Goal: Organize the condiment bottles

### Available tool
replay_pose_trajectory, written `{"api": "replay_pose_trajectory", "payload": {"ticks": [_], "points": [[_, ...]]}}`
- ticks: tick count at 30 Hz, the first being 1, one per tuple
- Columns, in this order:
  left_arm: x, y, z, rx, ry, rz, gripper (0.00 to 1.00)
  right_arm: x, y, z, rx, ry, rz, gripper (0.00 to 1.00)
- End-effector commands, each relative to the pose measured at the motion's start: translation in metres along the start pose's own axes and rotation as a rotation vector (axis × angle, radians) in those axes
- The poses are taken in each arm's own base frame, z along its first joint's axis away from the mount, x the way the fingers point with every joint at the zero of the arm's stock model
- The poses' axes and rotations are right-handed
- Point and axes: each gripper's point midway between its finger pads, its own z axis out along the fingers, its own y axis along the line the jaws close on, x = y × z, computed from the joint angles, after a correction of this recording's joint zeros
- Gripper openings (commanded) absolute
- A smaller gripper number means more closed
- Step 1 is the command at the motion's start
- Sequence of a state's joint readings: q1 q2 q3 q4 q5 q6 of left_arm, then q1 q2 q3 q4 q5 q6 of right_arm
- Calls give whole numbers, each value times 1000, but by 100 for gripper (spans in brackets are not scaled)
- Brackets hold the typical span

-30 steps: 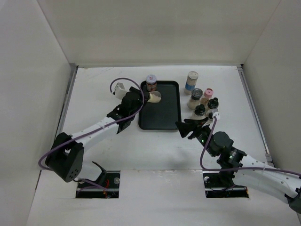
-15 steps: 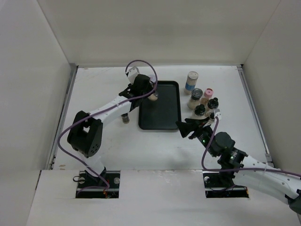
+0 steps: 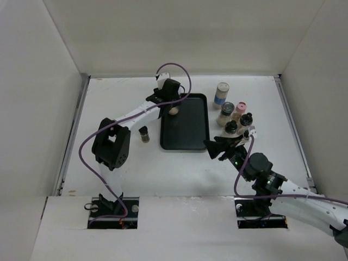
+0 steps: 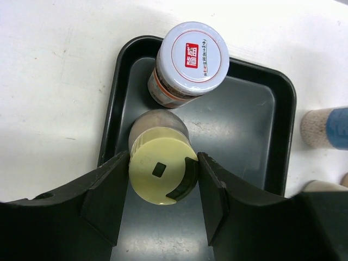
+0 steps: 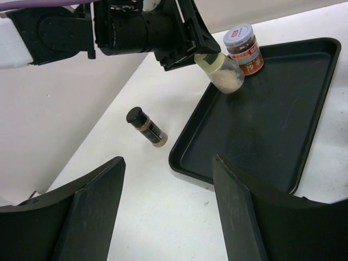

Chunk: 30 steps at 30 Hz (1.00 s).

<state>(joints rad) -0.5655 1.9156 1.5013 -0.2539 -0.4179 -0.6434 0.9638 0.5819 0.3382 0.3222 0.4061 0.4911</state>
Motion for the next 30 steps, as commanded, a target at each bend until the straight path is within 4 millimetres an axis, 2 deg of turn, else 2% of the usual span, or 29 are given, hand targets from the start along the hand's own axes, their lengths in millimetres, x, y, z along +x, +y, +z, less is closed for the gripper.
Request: {"api": "replay_pose_trajectory", "payload": {"ticks": [1, 11, 15, 17, 23, 27, 30], "points": [[-24, -9, -1, 3, -52, 43, 17, -16, 16, 0, -55, -45, 36, 72], [-14, -7, 14, -29, -39, 102, 21, -16, 16, 0, -55, -45, 36, 74], [-13, -9, 16, -23, -41, 101, 32, -15, 15, 0, -54, -43, 35, 75], [-14, -10, 14, -18, -45, 99, 41, -15, 15, 0, -54, -43, 37, 77], [-30, -18, -7, 28, -83, 85, 68, -15, 15, 0, -54, -42, 36, 81], [-46, -25, -32, 72, -131, 83, 77, -13, 15, 1, -51, -37, 34, 82], [-58, -23, -55, 94, -173, 70, 79, -12, 15, 1, -49, -34, 32, 82]]}}
